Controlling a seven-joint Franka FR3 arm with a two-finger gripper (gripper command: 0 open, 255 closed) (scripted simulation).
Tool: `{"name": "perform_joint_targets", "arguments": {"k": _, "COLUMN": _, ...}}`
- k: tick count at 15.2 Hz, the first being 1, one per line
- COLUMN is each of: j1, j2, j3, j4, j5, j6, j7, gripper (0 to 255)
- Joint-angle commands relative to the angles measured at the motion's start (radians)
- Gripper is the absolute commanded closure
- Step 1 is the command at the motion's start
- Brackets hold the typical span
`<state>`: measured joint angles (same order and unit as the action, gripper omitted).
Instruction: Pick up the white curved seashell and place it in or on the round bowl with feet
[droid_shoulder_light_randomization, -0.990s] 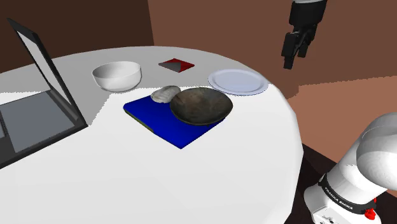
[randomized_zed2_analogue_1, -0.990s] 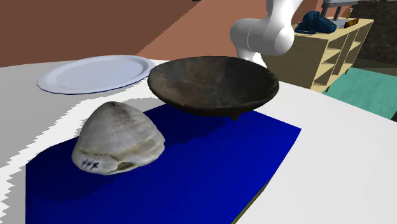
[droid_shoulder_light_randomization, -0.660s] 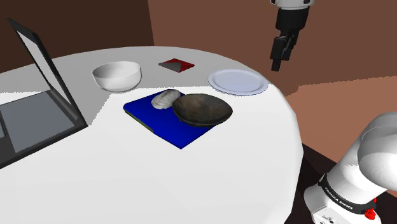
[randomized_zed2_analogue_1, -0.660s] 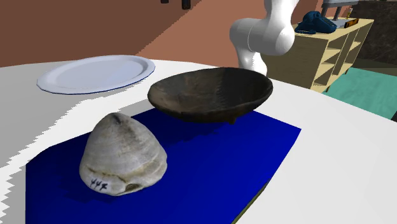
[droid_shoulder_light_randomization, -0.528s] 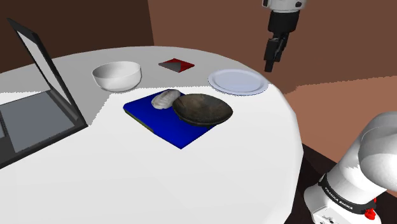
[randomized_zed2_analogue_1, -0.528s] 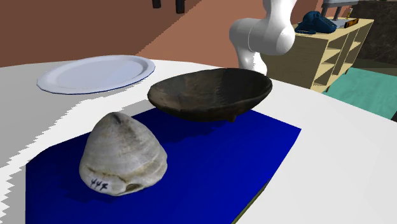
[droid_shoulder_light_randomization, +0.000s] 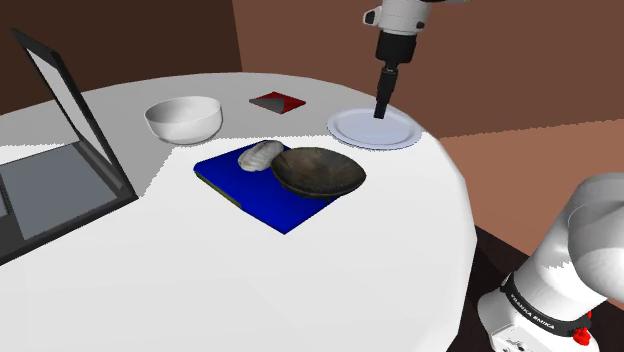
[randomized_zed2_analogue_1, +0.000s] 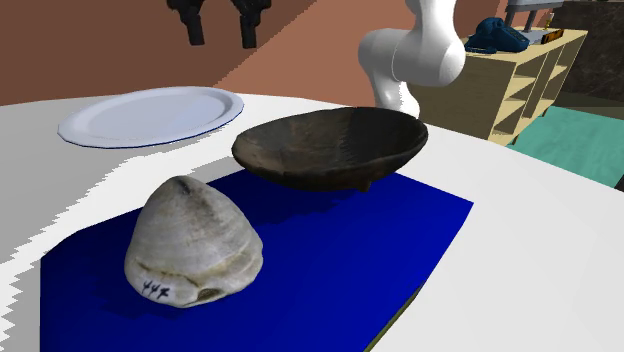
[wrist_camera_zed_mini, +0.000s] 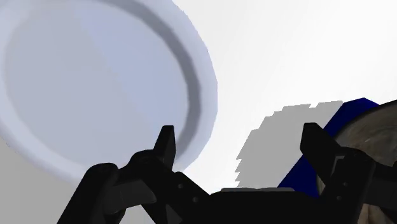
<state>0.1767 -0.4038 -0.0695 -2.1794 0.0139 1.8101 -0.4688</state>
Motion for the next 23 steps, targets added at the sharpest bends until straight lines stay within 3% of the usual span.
{"name": "perform_joint_targets", "arguments": {"k": 1, "j1": 0.029, "j2": 0.057, "j3": -0.011, "j4": 0.029, "j5": 0.036, "j6": 0.041, "j7": -0.078, "gripper": 0}}
{"name": "perform_joint_targets", "arguments": {"k": 9, "j1": 0.122, "j2": 0.275, "j3": -0.027, "j4": 0.184, "j5": 0.202, "j6": 0.124, "j7": -0.391, "gripper": 0}}
{"name": "perform_joint_targets", "arguments": {"k": 19, "j1": 0.189, "j2": 0.505, "j3": 0.029, "j4": 0.424, "j5": 0.398, "j6": 0.105, "j7": -0.742, "gripper": 0}}
{"name": "perform_joint_targets", "arguments": {"k": 23, "j1": 0.197, "j2": 0.517, "j3": 0.037, "j4": 0.389, "j5": 0.404, "j6": 0.154, "j7": -0.746, "gripper": 0}}
